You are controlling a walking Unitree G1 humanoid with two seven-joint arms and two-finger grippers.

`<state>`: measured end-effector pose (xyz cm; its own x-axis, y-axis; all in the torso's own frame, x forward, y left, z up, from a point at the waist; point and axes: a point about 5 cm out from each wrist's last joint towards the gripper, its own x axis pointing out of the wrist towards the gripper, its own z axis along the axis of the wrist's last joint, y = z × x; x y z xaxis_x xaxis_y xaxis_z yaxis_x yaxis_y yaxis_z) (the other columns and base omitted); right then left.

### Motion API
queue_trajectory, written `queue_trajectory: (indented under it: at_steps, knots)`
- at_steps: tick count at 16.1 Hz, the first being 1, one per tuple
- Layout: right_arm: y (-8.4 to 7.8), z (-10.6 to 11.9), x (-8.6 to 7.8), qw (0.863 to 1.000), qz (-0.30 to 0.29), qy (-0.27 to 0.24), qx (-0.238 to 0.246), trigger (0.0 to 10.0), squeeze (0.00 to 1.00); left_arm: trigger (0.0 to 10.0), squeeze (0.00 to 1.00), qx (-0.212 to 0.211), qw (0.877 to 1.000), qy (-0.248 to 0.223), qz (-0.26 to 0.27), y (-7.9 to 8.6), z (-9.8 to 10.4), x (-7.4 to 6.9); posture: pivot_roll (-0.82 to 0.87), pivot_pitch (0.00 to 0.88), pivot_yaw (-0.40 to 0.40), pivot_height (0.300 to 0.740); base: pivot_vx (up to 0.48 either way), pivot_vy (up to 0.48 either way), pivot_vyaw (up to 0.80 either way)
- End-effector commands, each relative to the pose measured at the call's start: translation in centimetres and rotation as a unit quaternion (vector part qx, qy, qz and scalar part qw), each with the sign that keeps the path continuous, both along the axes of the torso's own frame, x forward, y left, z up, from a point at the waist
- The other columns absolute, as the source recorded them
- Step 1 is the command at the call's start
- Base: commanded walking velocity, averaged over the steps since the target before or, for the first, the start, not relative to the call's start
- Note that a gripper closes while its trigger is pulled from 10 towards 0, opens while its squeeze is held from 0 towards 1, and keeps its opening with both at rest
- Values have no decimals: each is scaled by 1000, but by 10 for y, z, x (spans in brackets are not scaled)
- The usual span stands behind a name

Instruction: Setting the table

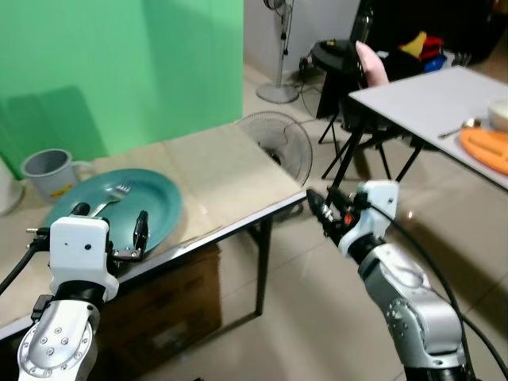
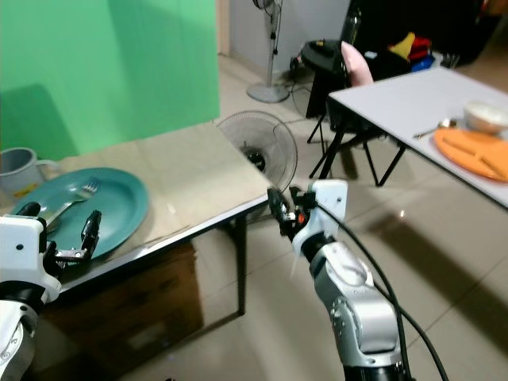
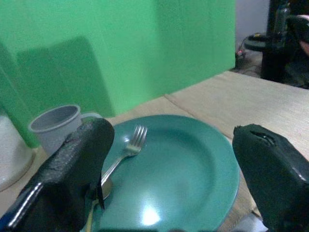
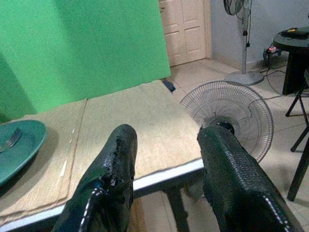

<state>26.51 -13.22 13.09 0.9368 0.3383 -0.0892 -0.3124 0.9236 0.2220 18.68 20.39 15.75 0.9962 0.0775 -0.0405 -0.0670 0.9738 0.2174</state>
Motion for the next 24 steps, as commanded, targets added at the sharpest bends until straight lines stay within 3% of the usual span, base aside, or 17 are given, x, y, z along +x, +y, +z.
queue_trajectory:
  at_steps: [1, 7, 19, 24]
  knots:
    - [-3, -3, -1, 1000, 0, 13, 1, 10000, 0, 10000, 0, -12, 1000, -13, 2, -1, 5, -1, -7, 0, 5, 740, 0, 0, 0]
    - [3, -3, -2, 1000, 19, 20, 5, 10000, 0, 10000, 0, -17, 999, -24, 18, 6, 12, 1, -1, 0, 8, 740, 0, 0, 0]
    - [10, -5, 0, 998, 53, 26, 4, 10000, 0, 10000, 0, -16, 999, -25, 22, 14, 17, -2, 15, 0, -10, 740, 302, 0, 0]
    - [11, -6, 0, 998, 60, 27, -3, 10000, 0, 10000, 0, -16, 999, -23, 19, 14, 17, -2, 22, 0, -12, 740, 344, 0, -553]
